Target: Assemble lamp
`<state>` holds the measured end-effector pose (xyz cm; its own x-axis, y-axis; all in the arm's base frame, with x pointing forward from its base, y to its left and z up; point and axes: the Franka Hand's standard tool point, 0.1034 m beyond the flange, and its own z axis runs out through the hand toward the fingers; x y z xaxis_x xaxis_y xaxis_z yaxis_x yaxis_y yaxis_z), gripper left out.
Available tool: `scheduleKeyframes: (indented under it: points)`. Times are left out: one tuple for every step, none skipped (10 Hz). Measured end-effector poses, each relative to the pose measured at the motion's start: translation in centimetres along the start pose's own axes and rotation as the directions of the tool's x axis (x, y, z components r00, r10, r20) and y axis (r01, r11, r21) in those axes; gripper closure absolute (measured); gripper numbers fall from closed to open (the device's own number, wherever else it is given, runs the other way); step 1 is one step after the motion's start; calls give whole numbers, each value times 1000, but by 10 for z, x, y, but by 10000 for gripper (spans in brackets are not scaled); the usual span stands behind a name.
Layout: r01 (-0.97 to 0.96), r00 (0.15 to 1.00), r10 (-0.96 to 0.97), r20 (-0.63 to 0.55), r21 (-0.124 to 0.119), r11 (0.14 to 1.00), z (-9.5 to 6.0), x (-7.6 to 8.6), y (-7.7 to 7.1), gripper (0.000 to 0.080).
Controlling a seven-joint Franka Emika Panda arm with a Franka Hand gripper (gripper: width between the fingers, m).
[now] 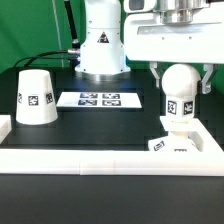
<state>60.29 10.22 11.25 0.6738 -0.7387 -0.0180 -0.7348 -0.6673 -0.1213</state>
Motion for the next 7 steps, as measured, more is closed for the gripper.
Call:
scheduleKeyframes:
  points:
    - [-53,999,53,4,4,999,0,0,0,220]
    - [-118,993,118,10,6,993,0,-1,-1,220]
    - [-178,984,178,13,2,984,0,-4,-2,220]
    - [-190,982,190,14,3,982,0,-4,-2,220]
    - [-169,986,169,14,3,986,0,-4,-2,220]
    - [-116,993,116,15,1,993,1,-4,-2,129]
    - [-66,998,66,17,-1,998,1,-5,-1,129]
